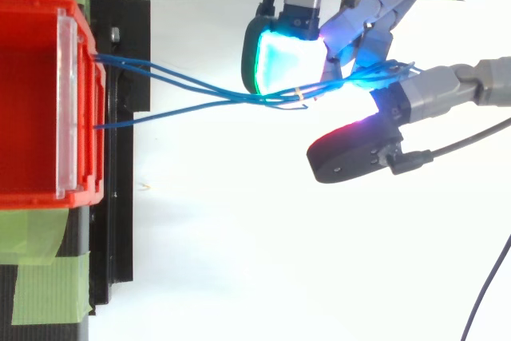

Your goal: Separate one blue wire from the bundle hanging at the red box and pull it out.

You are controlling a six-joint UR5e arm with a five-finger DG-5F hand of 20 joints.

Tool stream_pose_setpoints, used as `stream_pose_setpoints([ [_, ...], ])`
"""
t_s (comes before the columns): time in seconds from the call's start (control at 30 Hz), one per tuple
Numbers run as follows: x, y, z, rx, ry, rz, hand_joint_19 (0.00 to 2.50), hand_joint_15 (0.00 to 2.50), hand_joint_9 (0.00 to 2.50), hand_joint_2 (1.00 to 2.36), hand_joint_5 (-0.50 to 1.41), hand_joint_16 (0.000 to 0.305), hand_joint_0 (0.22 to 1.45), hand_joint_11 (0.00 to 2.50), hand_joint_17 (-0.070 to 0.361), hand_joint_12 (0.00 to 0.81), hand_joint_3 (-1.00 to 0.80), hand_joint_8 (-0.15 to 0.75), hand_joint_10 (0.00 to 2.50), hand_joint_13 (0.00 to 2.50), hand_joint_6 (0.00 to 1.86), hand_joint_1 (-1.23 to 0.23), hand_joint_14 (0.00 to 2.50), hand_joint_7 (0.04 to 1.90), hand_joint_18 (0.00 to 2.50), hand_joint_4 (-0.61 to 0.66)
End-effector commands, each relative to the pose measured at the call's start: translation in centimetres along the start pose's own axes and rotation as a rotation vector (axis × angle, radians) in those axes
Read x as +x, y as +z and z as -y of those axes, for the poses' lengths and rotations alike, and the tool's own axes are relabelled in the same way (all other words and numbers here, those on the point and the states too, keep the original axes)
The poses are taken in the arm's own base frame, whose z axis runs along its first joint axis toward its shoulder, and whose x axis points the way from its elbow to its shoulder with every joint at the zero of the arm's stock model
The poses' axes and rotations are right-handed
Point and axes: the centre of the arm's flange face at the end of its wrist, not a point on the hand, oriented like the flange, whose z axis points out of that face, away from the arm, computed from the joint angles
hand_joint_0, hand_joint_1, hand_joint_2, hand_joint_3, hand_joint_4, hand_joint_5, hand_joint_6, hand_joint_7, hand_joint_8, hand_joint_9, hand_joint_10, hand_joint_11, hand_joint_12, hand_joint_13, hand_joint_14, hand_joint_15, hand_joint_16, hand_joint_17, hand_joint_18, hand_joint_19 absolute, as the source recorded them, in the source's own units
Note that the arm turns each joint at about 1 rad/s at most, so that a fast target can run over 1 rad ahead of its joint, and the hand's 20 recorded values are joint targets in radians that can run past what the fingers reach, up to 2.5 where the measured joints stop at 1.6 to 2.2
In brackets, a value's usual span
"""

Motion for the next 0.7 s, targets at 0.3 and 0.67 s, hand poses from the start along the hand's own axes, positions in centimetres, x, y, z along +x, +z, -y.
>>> stream_pose_setpoints([
  [0.3,-0.01,0.07,-0.08,-0.006,-0.003,0.004,0.99,1.68,1.01,1.01,-0.17,0.051,0.56,1.13,0.116,0.311,-0.44,0.348,0.02,1.31,0.76,-0.58,0.47,1.08,0.78,0.22],
  [0.67,-0.01,0.07,-0.08,-0.006,-0.003,0.004,0.97,1.69,1.06,1.02,-0.17,0.05,0.61,1.13,0.113,0.298,-0.19,0.348,0.02,1.35,0.77,-0.62,0.39,1.06,0.8,0.2],
])
